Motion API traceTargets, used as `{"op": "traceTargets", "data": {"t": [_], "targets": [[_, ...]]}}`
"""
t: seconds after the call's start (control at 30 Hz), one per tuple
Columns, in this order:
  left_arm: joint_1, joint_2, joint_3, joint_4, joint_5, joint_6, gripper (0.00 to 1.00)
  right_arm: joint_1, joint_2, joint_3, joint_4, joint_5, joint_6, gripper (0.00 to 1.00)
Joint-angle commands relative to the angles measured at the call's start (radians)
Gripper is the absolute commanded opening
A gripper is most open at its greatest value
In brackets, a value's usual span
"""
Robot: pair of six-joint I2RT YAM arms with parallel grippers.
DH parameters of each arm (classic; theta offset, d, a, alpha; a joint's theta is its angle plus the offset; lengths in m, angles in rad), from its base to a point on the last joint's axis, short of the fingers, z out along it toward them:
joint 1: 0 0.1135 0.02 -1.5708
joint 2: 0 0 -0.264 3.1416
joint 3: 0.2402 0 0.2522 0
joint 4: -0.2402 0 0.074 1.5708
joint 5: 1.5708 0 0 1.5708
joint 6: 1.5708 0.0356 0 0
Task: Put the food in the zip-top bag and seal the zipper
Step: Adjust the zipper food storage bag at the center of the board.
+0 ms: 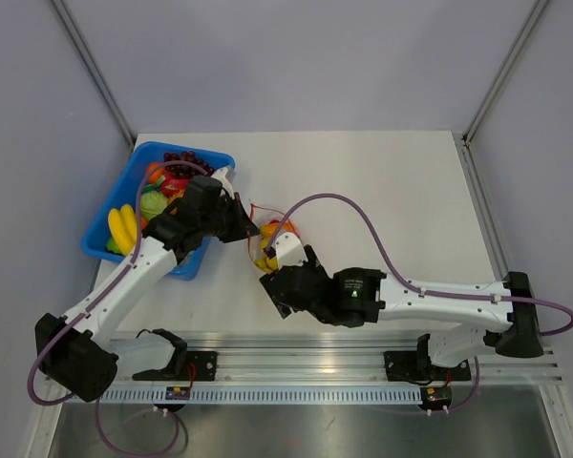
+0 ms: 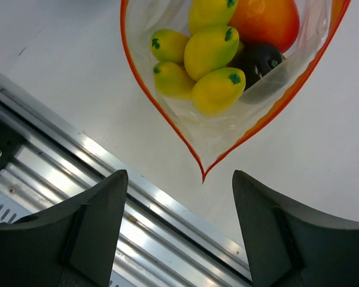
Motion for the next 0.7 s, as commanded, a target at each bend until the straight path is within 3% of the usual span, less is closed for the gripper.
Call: {"op": "traceTargets", "data": {"t": [0.0, 0.13, 0.23, 0.27, 0.3, 0.43, 0.5, 0.63, 0.67], "targets": [[-0.002, -0.016, -0.003, 0.059, 0.021, -0.009, 0.00, 0.003, 0.032, 0.009, 0.053, 0.146, 0.013, 0.78], [-0.002, -0.016, -0.010, 0.060, 0.021, -0.011, 0.00, -0.037, 0.032, 0.000, 0.114, 0.132, -0.012, 0.79], [-0.002, -0.021, -0.016, 0.067, 0.024, -0.017, 0.00, -0.071, 0.026, -0.017, 0.163, 0.098, -0.027, 0.70], [-0.002, -0.025, -0.017, 0.067, 0.024, -0.020, 0.00, -0.079, 0.025, -0.023, 0.174, 0.090, -0.028, 0.63], [0.000, -0.027, -0.022, 0.068, 0.024, -0.022, 0.00, -0.086, 0.027, -0.026, 0.181, 0.079, -0.036, 0.43], [0.000, -0.030, -0.023, 0.074, 0.024, -0.031, 0.00, -0.129, 0.039, -0.037, 0.200, 0.021, -0.039, 0.11], [-0.002, -0.032, -0.026, 0.077, 0.027, -0.035, 0.00, -0.138, 0.035, -0.057, 0.200, 0.015, -0.027, 0.10], [-0.002, -0.035, -0.033, 0.080, 0.027, -0.035, 0.00, -0.143, -0.026, -0.092, 0.200, 0.003, -0.015, 0.37], [-0.002, -0.035, -0.034, 0.080, 0.026, -0.037, 0.00, -0.143, -0.037, -0.105, 0.200, -0.005, -0.015, 0.48]]}}
